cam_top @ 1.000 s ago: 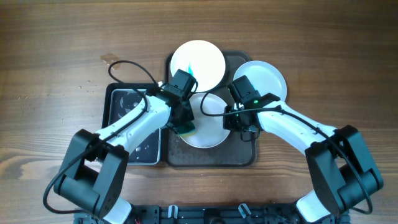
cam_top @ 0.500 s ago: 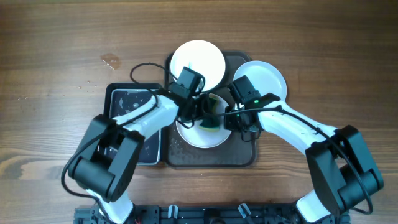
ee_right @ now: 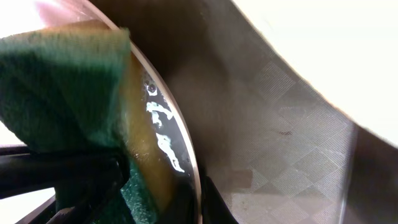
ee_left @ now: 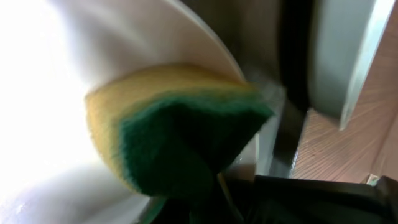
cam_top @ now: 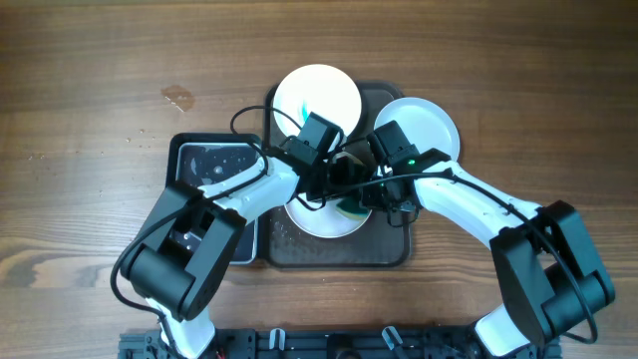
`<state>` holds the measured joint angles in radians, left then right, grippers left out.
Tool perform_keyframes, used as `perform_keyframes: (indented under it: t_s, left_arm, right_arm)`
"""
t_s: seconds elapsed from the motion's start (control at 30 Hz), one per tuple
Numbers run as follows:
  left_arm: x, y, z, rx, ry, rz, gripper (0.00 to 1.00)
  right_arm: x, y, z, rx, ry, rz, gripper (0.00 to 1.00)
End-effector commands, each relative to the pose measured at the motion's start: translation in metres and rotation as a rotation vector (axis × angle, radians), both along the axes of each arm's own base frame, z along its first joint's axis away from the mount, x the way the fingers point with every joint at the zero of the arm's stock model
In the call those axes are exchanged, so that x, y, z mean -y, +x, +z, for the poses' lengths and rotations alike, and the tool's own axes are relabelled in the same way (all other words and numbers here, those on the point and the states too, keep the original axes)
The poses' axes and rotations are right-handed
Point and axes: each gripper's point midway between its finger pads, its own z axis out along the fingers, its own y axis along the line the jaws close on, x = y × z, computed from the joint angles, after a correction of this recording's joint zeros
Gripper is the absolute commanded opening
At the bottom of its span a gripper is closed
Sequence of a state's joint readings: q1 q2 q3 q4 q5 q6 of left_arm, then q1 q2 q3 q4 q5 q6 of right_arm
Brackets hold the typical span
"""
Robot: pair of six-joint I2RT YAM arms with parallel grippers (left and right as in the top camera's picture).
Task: Clean dirty plates on tray and stack at the side
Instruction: 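Scrub the front plate's blue stain with the sponge in the left gripper, then return the sponge to the basin with the left gripper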
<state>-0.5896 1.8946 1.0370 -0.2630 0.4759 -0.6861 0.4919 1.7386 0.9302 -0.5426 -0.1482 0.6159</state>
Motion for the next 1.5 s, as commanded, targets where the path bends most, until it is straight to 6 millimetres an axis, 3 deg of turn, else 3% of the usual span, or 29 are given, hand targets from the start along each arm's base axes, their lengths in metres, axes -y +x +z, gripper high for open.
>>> perform_keyframes:
  t_s: [0.0, 0.03, 0.13, 0.4, 0.6, 0.8, 0.97, 1.03, 1.1, 1.17, 1.27, 1.33, 1.4, 1.43, 1.47]
  left_arm:
    - [-0.022, -0.018, -0.026, -0.057, 0.154, 0.017, 0.04]
    - [-0.038, -0.018, -0.033, -0.058, 0.240, 0.043, 0.04]
    - [-0.061, -0.018, -0.038, -0.081, 0.321, 0.085, 0.04]
    - [-0.148, -0.001, -0.013, -0.017, 0.590, 0.257, 0.04]
    - [-0.161, 0.006, 0.015, 0.074, 0.634, 0.295, 0.04]
    - [-0.154, 0.010, 0.051, 0.147, 0.544, 0.322, 0.04]
    - [-0.138, 0.002, 0.093, 0.167, 0.350, 0.316, 0.04]
    - [-0.152, 0.001, 0.107, 0.172, 0.334, 0.359, 0.04]
    - [-0.188, 0.001, 0.119, 0.179, 0.359, 0.418, 0.04]
    - [-0.217, -0.001, 0.118, 0.167, 0.412, 0.442, 0.04]
    - [-0.269, -0.008, 0.100, 0.089, 0.534, 0.538, 0.04]
    - [-0.279, -0.008, 0.083, 0.065, 0.549, 0.546, 0.04]
    - [-0.286, -0.010, 0.066, 0.039, 0.582, 0.553, 0.04]
    - [-0.287, -0.010, 0.057, 0.026, 0.584, 0.554, 0.04]
    - [-0.288, -0.010, 0.053, 0.019, 0.587, 0.553, 0.04]
  right_arm:
    - [0.018, -0.008, -0.019, -0.031, -0.091, 0.003, 0.04]
    - [0.018, -0.008, -0.019, -0.031, -0.091, 0.004, 0.04]
    - [0.018, -0.008, -0.019, -0.031, -0.091, 0.003, 0.04]
    - [0.018, -0.010, -0.019, -0.036, -0.093, 0.003, 0.05]
    - [0.018, -0.009, -0.019, -0.036, -0.092, 0.000, 0.04]
    - [0.018, -0.009, -0.019, -0.036, -0.092, 0.000, 0.04]
    - [0.018, -0.009, -0.019, -0.036, -0.092, 0.001, 0.04]
    - [0.018, -0.009, -0.019, -0.033, -0.094, 0.013, 0.04]
    - [0.017, -0.008, -0.019, -0.018, -0.098, 0.073, 0.04]
    - [0.015, -0.007, -0.018, 0.005, -0.093, 0.162, 0.04]
    - [0.006, -0.004, -0.016, 0.052, -0.067, 0.315, 0.04]
    - [0.004, 0.000, -0.016, 0.065, -0.059, 0.304, 0.06]
    - [0.002, 0.004, -0.014, 0.067, -0.043, 0.232, 0.16]
    - [0.001, 0.005, -0.014, 0.064, -0.037, 0.196, 0.15]
    - [0.001, 0.005, -0.014, 0.058, -0.032, 0.168, 0.07]
